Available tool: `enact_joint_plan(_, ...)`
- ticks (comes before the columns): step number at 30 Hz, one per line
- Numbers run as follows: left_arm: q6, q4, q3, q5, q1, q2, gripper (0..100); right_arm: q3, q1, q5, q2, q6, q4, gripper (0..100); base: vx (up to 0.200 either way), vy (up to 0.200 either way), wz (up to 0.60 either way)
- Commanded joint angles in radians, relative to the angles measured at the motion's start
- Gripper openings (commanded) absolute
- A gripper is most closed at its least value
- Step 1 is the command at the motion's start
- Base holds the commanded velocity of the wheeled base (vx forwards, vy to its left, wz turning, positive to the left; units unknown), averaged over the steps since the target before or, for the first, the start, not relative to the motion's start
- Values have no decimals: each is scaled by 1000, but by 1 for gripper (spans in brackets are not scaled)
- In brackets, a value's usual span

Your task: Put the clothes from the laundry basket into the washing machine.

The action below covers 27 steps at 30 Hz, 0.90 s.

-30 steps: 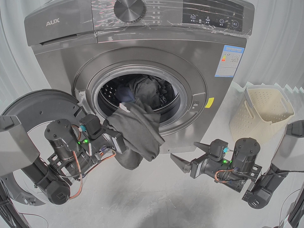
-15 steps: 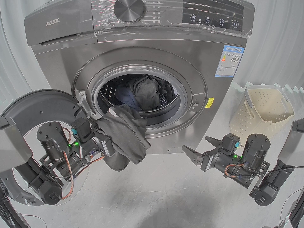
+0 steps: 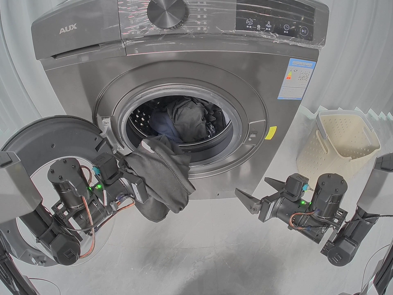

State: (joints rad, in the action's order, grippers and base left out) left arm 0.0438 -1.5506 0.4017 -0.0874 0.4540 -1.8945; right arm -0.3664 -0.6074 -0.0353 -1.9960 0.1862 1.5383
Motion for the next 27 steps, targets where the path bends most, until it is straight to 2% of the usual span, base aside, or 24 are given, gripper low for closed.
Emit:
enact_joint_plan(1,-5,0,3,0,-3,-2,0,-9,-3,-1,-3,-1,0,100,200,0,0)
enact_joint_plan(6,-22,0,0,2,5,-18,0,-3,-14,-1,-3,-1,0,100,200,0,0)
enact_joint_plan(12,-22,0,-3,2,6,-26,0,6,-18,-1,-1,-1,0,100,200,0,0)
enact_joint_plan(21,-24,0,-4,8,32,-49,0,23,-40,0,3,-2,0,100,0,0,0)
enact_joint_plan(25,-22,0,-15,15,84,-61,0,30,-61,-1,11,-2,0,100,0,0,0)
enact_joint_plan(27,-16,0,-1,40,110,-109,0,32,-69,-1,20,-2,0,100,0,0,0)
